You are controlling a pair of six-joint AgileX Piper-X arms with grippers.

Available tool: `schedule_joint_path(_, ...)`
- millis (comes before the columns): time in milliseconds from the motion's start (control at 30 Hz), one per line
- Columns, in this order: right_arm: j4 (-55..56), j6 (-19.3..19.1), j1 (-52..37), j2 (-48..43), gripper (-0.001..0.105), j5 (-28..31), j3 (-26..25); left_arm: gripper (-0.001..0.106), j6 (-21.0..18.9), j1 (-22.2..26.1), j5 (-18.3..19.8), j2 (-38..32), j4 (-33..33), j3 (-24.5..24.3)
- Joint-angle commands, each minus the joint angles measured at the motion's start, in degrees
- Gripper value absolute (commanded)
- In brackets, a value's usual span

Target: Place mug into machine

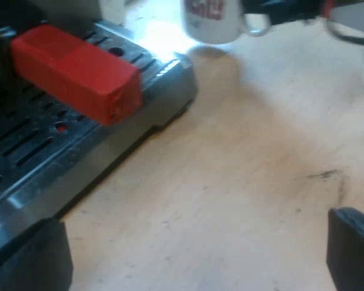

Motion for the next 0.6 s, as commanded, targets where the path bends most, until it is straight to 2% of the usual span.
schedule_joint_path(33,2.6,-2.1,1.3,-4.6,0.000,1.8,-0.5,0.087,-0.1,-0.2,-2.8,-0.2,-1.1,-0.2)
schedule_joint_path(233,14.6,-2.3,6.5,-17.5,0.000,2.9,-0.5,0.087,-0.1,-0.2,-3.2,-1.0,-1.0,-0.2)
schedule_joint_path(367,22.0,-2.3,11.5,-26.8,0.000,2.9,-0.5,0.087,-0.1,-0.2,-3.9,-4.9,-0.4,-0.2)
schedule_joint_path(500,27.9,-2.1,17.0,-32.6,0.000,2.9,-2.2,0.087,-0.1,-0.2,-10.2,-8.7,0.5,-0.2)
schedule_joint_path(600,29.6,-2.0,21.1,-34.0,0.000,2.9,-4.1,0.087,-0.1,-0.2,-11.5,-9.0,0.5,-0.2)
